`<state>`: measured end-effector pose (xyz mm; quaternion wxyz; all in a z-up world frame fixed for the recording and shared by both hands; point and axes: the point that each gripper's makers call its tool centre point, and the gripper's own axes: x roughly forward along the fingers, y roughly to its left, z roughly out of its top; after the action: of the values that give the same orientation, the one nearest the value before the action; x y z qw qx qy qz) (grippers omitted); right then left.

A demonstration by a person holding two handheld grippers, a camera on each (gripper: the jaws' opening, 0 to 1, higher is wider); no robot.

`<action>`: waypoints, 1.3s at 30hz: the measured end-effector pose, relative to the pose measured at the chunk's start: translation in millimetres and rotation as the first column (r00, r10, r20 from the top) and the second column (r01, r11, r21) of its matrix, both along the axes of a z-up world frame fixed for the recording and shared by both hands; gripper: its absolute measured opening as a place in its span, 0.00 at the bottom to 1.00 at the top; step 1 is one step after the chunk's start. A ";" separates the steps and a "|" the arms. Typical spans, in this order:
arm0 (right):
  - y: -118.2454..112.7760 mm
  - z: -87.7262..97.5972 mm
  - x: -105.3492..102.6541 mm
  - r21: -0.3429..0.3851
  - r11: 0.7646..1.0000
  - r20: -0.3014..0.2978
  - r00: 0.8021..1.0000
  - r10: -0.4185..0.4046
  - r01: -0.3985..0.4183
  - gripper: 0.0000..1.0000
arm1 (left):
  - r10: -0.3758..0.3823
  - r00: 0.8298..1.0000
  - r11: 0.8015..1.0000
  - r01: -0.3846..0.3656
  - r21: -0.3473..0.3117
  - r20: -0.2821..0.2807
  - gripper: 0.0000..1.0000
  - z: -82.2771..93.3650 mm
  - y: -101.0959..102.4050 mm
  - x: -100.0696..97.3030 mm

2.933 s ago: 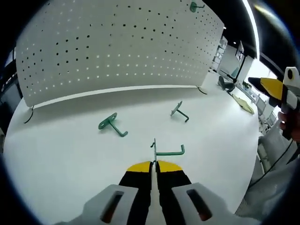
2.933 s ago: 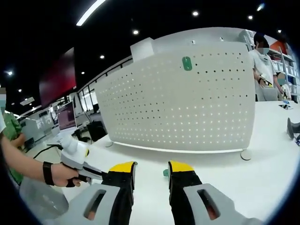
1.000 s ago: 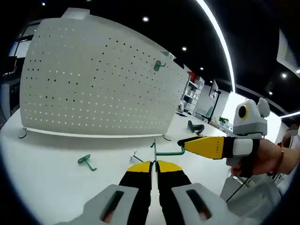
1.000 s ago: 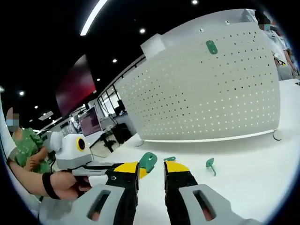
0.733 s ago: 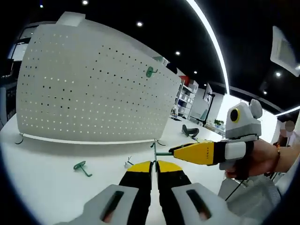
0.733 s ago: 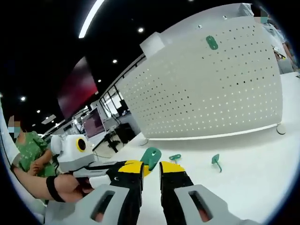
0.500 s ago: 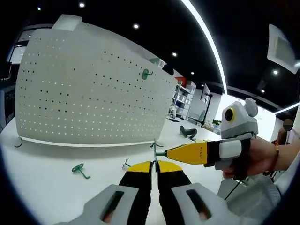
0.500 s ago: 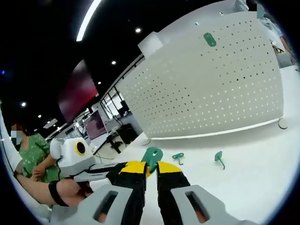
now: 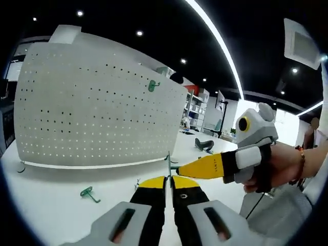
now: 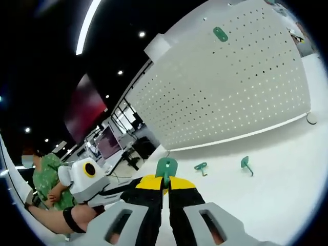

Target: Insert the hook assembly into the mounting plate slot until the hook locks in place.

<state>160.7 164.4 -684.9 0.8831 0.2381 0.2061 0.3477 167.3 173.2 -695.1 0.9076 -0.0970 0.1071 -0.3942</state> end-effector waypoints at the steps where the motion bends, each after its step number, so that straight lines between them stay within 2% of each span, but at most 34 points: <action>1: 0.3 0.8 0.0 -0.001 1.000 0.002 1.000 -0.002 0.002 0.01 | 0.000 1.000 1.000 0.000 0.008 0.010 0.04 0.5 0.1 0.3; 5: 1.3 2.9 0.8 -0.012 1.000 0.016 1.000 -0.009 0.009 0.01 | 0.009 1.000 1.000 -0.009 -0.020 -0.017 0.05 1.6 2.0 1.5; 10: -0.2 6.1 3.2 -0.044 0.998 0.054 0.998 -0.031 0.034 0.01 | 0.008 1.000 1.000 -0.008 -0.008 -0.026 0.06 0.0 3.6 0.3; 14: -1.8 9.5 3.2 -0.077 0.996 0.086 0.996 -0.039 0.046 0.01 | 0.015 0.999 1.000 -0.015 0.007 -0.028 0.12 -1.1 8.6 -1.0; 18: -3.7 13.2 3.9 -0.101 0.993 0.111 0.993 -0.046 0.057 0.01 | 0.015 0.999 1.000 -0.015 0.004 -0.028 0.12 1.4 12.2 -3.4; 24: -4.4 22.2 7.8 -0.142 0.987 0.155 0.986 -0.053 0.076 0.01 | 0.015 1.000 1.000 -0.015 0.009 -0.013 0.16 7.4 17.4 -6.8; 28: -5.6 28.7 10.3 -0.137 0.987 0.179 0.982 -0.064 0.089 0.01 | 0.008 1.000 1.000 -0.008 0.028 0.005 0.20 10.4 19.9 -10.5; 30: -7.6 31.2 12.1 -0.169 0.980 0.207 0.976 -0.070 0.106 0.01 | 0.002 1.000 0.999 -0.003 0.035 0.030 0.20 15.8 21.6 -13.5; 34: -12.0 35.5 15.4 -0.172 0.976 0.215 0.972 -0.097 0.135 0.01 | -0.013 0.998 0.999 0.011 0.047 0.058 0.24 22.3 23.6 -17.1; 39: -15.6 43.8 19.7 -0.190 0.967 0.235 0.964 -0.121 0.168 0.01 | -0.032 0.998 0.999 0.030 0.043 0.052 0.24 21.8 27.2 -21.7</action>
<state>180.4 148.8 -641.2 0.9437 0.1187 0.1236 0.2828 145.6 200.4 -673.4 0.9057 -0.0655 0.0928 -0.4084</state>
